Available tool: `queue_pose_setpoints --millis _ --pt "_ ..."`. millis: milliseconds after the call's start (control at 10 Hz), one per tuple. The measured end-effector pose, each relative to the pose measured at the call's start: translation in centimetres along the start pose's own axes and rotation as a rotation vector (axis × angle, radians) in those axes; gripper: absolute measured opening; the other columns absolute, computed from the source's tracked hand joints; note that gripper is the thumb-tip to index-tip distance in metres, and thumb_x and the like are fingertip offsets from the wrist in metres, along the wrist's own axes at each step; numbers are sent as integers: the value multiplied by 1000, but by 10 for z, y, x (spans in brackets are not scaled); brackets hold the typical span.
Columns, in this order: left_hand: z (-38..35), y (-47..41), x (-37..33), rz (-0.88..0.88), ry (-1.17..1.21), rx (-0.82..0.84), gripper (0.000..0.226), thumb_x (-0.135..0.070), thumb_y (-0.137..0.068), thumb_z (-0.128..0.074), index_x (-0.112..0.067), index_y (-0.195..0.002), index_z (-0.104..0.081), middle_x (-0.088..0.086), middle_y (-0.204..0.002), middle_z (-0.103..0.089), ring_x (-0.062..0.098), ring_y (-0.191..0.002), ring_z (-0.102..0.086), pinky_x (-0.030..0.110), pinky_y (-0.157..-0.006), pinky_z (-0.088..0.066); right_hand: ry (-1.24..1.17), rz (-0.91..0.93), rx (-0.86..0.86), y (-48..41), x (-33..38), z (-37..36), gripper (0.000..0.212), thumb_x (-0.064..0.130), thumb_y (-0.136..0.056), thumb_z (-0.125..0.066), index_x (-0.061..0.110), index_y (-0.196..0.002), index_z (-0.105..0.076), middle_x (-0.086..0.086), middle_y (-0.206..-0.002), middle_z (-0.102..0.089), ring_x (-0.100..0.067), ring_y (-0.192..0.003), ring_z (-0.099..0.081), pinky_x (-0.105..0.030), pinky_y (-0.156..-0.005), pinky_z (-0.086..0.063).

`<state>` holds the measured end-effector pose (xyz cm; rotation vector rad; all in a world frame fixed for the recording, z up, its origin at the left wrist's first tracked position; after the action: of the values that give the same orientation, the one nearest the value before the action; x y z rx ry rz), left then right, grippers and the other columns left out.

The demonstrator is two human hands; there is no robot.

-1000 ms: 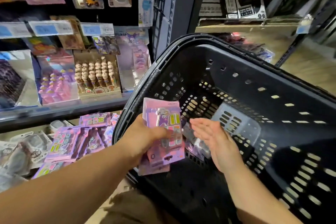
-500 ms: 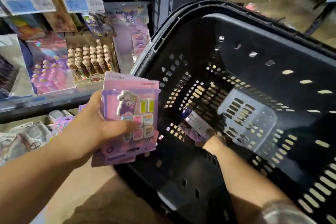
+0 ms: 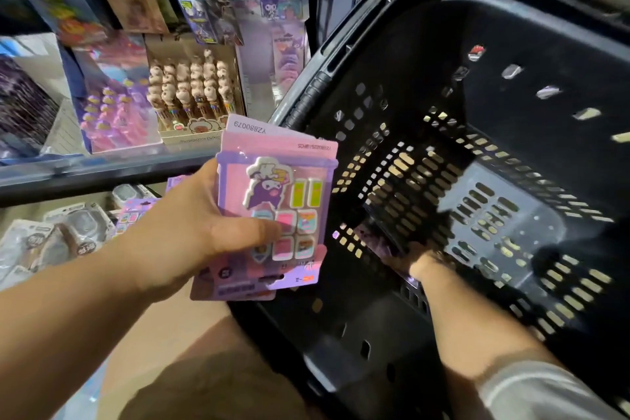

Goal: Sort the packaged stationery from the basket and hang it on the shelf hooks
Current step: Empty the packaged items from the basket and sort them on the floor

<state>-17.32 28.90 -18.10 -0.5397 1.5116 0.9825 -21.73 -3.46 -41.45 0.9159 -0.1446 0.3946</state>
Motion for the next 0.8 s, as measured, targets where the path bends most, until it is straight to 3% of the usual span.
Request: queue_pose_setpoints --millis 100,200,300,400,500,600,700,800 --pt "-1 0 -2 -1 6 6 81 -23 -49 -83 -5 -122 -53 16 -103 -73 37 -91 -72 41 -75 -59 15 123 325 6 1 -4 77 41 -82 -65 8 -145 -34 -24 -132 -47 -36 -121 -47 -47 -98 -44" --pt "2 -2 -1 4 -1 15 81 -23 -50 -83 -6 -123 -53 16 -104 -73 38 -93 -71 46 -79 -59 -571 239 210 17 15 -9 45 16 -101 -38 3 -144 -33 -18 -89 -45 -26 -92 -53 -26 -78 -52" --pt "1 -1 0 7 -13 17 79 -23 -50 -83 -7 -122 -54 16 -104 -73 39 -93 -71 49 -80 -58 359 428 18 38 15 0 58 15 -96 -57 -2 -144 -30 -22 -117 -54 -36 -105 -54 -10 -58 -48" --pt "1 -1 0 0 -6 10 79 -23 -48 -83 -7 -120 -54 16 -102 -73 38 -91 -71 44 -76 -60 378 377 77 24 10 0 71 42 -80 -74 7 -136 -48 -14 -133 -55 -32 -121 -54 -27 -84 -43" --pt "1 -2 0 2 -9 6 76 -23 -49 -83 -8 -118 -55 16 -102 -73 40 -92 -70 51 -82 -58 528 353 142 25 16 -5 105 83 -62 -59 15 -140 -43 -10 -135 -52 -30 -123 -51 -32 -95 -40" --pt "1 -3 -1 -6 -13 3 71 -23 -51 -83 -8 -115 -57 17 -100 -73 44 -91 -69 52 -82 -58 536 303 124 28 14 -7 101 83 -64 -56 15 -137 -46 -10 -133 -54 -28 -122 -52 -34 -96 -41" --pt "0 -3 -1 -5 4 10 70 -21 -52 -84 -8 -116 -57 16 -102 -73 41 -92 -70 52 -82 -58 480 289 86 45 13 -3 84 66 -74 -65 17 -139 -44 -9 -139 -49 -29 -127 -47 -35 -101 -37" --pt "-2 -4 -2 6 26 30 64 -10 -62 -82 -6 -120 -56 18 -106 -72 43 -95 -69 55 -82 -57 391 278 96 59 8 -2 91 58 -67 -77 17 -140 -43 -9 -137 -51 -28 -127 -48 -36 -105 -39"
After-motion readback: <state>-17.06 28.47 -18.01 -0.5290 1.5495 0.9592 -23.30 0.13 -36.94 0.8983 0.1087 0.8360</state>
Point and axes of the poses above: each hand's wrist, its own y-axis away from the middle knuckle, its own z-axis out of the back of the hand, x = y × z, the point moved 1 cm from there along -y, towards the middle knuckle
